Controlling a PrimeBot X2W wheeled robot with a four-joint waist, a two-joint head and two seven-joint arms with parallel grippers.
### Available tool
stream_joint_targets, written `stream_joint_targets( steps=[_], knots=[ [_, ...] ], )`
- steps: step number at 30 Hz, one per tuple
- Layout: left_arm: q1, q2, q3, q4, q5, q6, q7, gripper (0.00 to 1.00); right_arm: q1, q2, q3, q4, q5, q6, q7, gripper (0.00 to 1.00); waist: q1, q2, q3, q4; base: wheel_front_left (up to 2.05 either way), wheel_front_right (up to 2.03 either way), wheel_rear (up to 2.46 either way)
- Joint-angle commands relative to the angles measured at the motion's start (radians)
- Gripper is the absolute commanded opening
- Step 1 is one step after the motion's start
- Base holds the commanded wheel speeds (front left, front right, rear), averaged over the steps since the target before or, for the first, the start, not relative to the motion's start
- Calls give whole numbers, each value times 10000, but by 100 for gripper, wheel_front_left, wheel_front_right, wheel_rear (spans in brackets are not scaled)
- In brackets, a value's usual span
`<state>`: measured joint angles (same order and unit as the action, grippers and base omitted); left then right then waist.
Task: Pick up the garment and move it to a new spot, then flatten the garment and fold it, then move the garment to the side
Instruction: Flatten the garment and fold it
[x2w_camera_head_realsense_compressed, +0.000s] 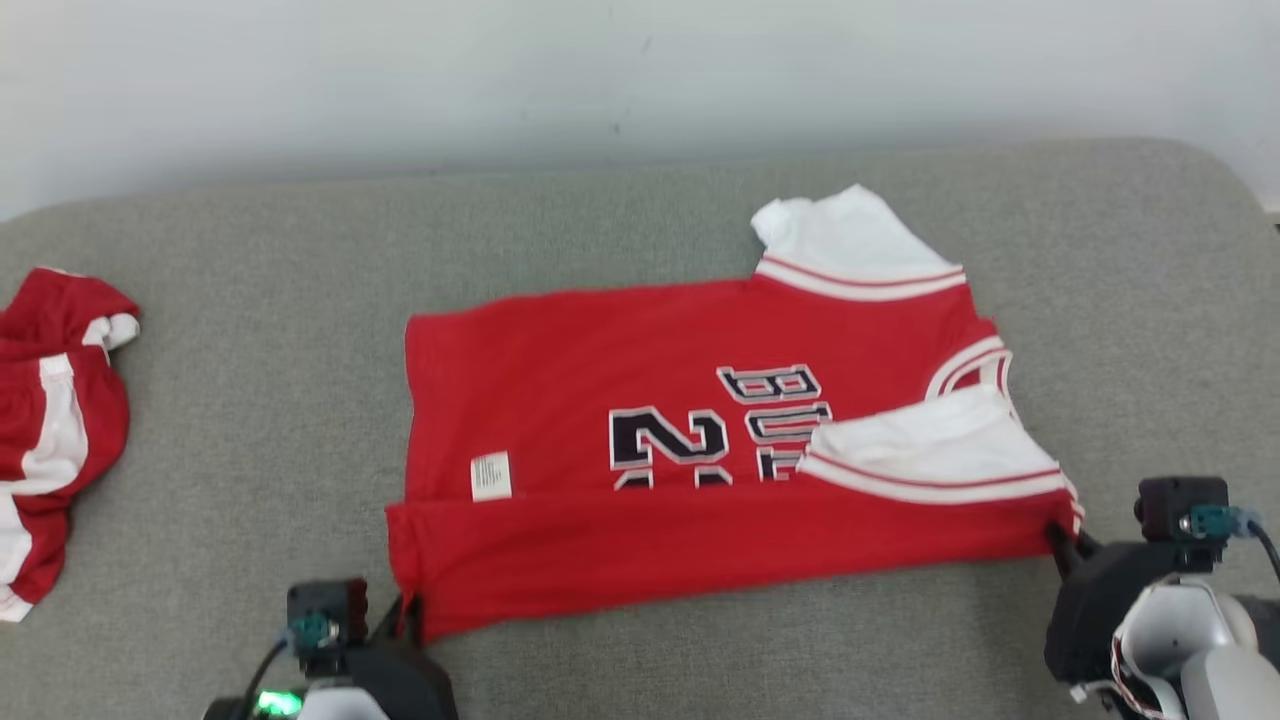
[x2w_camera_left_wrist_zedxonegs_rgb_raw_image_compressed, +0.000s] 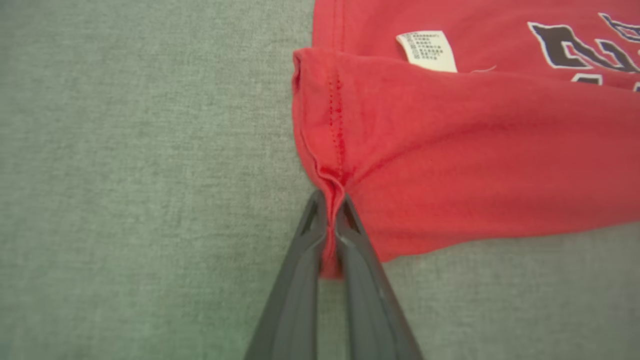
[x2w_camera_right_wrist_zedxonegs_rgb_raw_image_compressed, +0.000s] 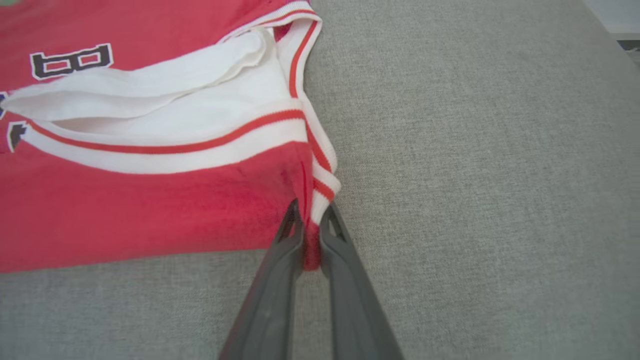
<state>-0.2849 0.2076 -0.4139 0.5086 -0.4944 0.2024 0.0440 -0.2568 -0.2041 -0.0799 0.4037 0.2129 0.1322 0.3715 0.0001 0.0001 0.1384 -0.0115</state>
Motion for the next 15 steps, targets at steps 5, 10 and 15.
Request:
stream_joint_targets(
  steps=[5, 10, 15],
  knots=[
    [1275, 391, -173, -906, -23, 281, 320, 0, 1400, 1, -209, -1025, 147, -28, 635, 0, -1, -1, -717, -17, 0, 0, 0],
    [1855, 535, -153, -1460, -192, 454, 597, 0, 2222, 252, -363, -1678, 221, -28, 984, 0, -1, -1, -819, -30, 0, 0, 0],
    [2270, 655, -160, -1894, -200, 644, 724, 62, 2694, 552, -401, -1974, 16, -28, 1131, 0, -1, -1, -825, -77, 0, 0, 0]
  ],
)
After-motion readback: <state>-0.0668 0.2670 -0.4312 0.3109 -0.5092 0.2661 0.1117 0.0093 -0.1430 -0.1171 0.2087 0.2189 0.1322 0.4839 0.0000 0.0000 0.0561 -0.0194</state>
